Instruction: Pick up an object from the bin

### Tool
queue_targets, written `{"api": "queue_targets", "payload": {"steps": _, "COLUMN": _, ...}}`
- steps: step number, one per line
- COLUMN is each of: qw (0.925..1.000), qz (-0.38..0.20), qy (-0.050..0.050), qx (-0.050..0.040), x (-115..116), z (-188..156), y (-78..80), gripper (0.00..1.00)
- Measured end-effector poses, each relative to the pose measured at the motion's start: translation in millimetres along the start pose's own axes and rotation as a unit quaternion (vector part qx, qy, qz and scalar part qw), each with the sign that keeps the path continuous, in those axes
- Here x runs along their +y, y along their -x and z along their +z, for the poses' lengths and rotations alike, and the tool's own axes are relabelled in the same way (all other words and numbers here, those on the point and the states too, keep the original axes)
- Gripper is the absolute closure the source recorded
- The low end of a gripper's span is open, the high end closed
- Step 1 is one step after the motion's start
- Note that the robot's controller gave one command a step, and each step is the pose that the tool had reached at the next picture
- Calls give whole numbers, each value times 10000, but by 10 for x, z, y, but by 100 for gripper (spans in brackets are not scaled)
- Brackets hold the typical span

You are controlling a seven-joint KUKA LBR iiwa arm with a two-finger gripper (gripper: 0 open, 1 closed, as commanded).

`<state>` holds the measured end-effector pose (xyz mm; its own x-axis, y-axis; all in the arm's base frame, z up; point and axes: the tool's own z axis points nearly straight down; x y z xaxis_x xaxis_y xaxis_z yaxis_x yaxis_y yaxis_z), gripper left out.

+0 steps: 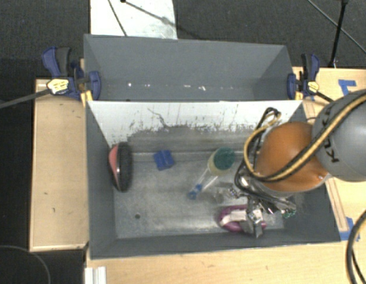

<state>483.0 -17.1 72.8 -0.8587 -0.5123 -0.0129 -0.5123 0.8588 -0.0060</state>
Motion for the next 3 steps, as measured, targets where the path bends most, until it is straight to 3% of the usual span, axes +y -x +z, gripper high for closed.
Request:
{"api": "queue_targets", "payload": {"steps": 1, "qw": 9667, "qz": -2557, "qy": 41, "qx": 37, "x": -419, "z": 17, "y": -111, "gripper": 0}}
{"api": "queue_targets", "payload": {"steps": 2, "qw": 9670, "qz": -2547, "qy": 14, "qx": 2, "x": -426, "z": 4, "y": -87, "gripper": 100}}
{"api": "queue_targets", "payload": {"steps": 3, "qw": 9672, "qz": -2541, "qy": 21, "qx": 4, "x": -418, "z": 8, "y": -87, "gripper": 0}}
